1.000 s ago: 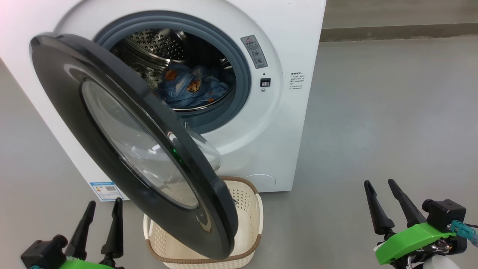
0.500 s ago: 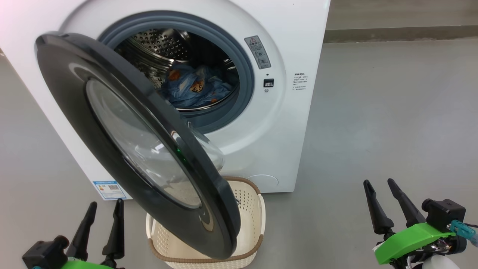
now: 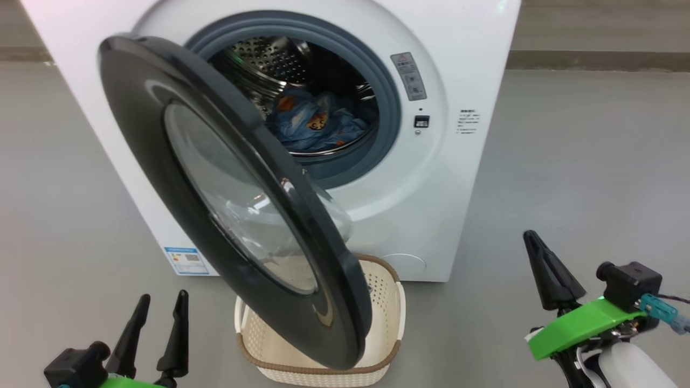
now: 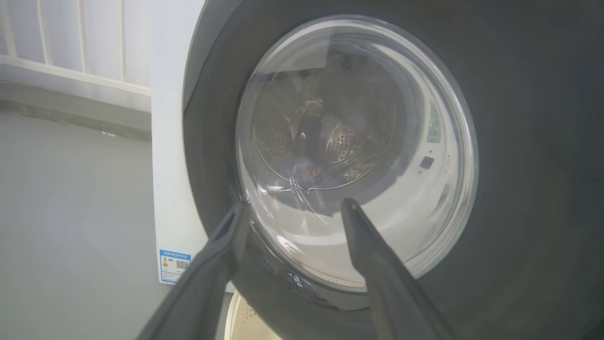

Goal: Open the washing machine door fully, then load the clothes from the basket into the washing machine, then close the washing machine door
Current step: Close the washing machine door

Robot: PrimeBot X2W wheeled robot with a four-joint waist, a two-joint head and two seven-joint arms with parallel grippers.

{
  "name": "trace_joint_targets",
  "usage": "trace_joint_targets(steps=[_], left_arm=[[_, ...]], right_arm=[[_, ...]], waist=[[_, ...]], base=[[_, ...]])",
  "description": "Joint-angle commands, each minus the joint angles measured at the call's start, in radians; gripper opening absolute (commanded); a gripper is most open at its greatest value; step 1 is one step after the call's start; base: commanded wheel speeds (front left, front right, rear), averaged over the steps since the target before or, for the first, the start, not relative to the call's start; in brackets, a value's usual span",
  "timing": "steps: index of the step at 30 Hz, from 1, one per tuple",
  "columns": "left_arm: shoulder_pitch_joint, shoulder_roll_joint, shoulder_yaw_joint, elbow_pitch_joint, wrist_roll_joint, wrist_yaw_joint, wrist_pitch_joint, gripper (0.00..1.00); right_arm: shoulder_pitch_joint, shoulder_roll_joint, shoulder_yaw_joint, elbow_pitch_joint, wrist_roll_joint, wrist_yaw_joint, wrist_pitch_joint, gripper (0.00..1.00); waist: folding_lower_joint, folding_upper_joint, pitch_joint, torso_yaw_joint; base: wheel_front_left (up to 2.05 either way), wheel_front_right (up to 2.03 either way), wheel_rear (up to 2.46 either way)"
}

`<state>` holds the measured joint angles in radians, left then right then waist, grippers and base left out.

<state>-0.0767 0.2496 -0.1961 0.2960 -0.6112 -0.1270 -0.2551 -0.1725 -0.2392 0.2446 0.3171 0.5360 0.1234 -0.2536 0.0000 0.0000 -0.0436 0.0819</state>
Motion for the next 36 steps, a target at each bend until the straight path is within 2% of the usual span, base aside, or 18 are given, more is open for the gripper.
trace_joint_targets(steps=[1,12,23,30,36], left_arm=[[-0.017,0.016,0.029,-0.015,0.007,-0.004,-0.007,1.0],[-0.016,0.015,0.017,0.0,0.0,-0.004,-0.007,1.0],[-0.023,0.036,-0.007,0.008,-0.002,-0.004,-0.007,1.0],[-0.023,0.048,-0.015,0.011,-0.009,-0.004,-0.007,1.0],[-0.021,0.048,-0.011,0.011,-0.008,-0.004,-0.007,1.0]], right_arm=[[-0.047,-0.017,0.027,-0.035,-0.008,0.007,-0.008,0.0],[-0.097,0.016,0.07,-0.186,-0.017,0.007,-0.008,0.0],[-0.076,0.054,0.15,-0.445,-0.044,0.007,-0.008,0.0],[-0.064,0.037,0.267,-0.485,-0.053,0.007,-0.008,0.0],[-0.039,0.013,0.334,-0.443,-0.061,0.007,-0.008,0.0]], waist=[[0.0,0.0,-0.005,0.027],[0.0,0.0,-0.023,0.132],[0.0,0.0,-0.032,0.244],[0.0,0.0,-0.025,0.279],[0.0,0.0,-0.023,0.284]], base=[[0.0,0.0,0.0],[0.0,0.0,0.0],[0.0,0.0,0.0],[0.0,0.0,0.0],[0.0,0.0,0.0]])
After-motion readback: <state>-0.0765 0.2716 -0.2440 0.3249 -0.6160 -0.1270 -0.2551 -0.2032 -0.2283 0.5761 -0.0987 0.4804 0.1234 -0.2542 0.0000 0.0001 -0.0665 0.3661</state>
